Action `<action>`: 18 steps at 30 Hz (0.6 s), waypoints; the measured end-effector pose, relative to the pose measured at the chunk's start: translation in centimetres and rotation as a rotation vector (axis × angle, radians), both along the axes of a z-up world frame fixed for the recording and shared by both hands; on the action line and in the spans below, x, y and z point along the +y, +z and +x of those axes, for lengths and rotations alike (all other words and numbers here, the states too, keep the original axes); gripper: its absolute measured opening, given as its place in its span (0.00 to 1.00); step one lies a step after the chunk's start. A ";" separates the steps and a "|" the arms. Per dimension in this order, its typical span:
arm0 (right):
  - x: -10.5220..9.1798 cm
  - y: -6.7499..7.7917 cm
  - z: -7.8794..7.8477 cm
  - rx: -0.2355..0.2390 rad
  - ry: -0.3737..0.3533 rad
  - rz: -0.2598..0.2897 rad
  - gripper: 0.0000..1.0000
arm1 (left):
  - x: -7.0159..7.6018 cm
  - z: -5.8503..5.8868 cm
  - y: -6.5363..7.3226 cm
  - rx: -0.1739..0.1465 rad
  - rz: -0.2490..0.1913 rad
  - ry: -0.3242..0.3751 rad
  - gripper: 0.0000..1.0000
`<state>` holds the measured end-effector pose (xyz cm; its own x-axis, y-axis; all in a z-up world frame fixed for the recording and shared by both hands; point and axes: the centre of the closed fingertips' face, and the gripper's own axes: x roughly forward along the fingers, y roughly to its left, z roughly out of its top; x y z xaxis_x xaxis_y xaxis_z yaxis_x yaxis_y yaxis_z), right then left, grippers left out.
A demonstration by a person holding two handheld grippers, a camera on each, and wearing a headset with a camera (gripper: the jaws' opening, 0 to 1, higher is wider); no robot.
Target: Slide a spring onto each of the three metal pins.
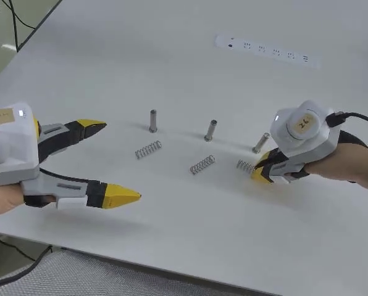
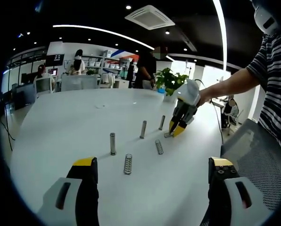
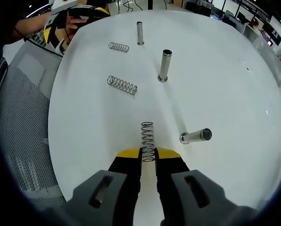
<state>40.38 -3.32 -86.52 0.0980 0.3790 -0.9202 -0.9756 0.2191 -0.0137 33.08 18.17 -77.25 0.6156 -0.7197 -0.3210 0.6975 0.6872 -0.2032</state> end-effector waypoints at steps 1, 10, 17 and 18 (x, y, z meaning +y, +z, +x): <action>-0.1 0.0 -0.1 -0.004 0.004 -0.006 0.13 | 0.0 0.0 0.1 -0.002 -0.001 -0.001 0.97; 0.3 2.1 -0.8 -0.022 0.010 0.014 0.13 | -1.3 -0.3 0.9 -0.016 -0.005 -0.038 0.97; 0.3 3.5 -2.2 -0.043 0.043 0.023 0.13 | -2.0 -0.4 1.0 -0.019 -0.009 -0.064 0.97; 0.3 3.6 -2.3 -0.045 0.044 0.026 0.13 | -2.1 -0.5 1.0 -0.019 -0.007 -0.068 0.97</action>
<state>38.07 -2.98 -82.88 0.1214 0.4077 -0.9050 -0.9829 0.1764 -0.0524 32.61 16.10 -76.23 0.5712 -0.7624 -0.3040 0.7464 0.6366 -0.1941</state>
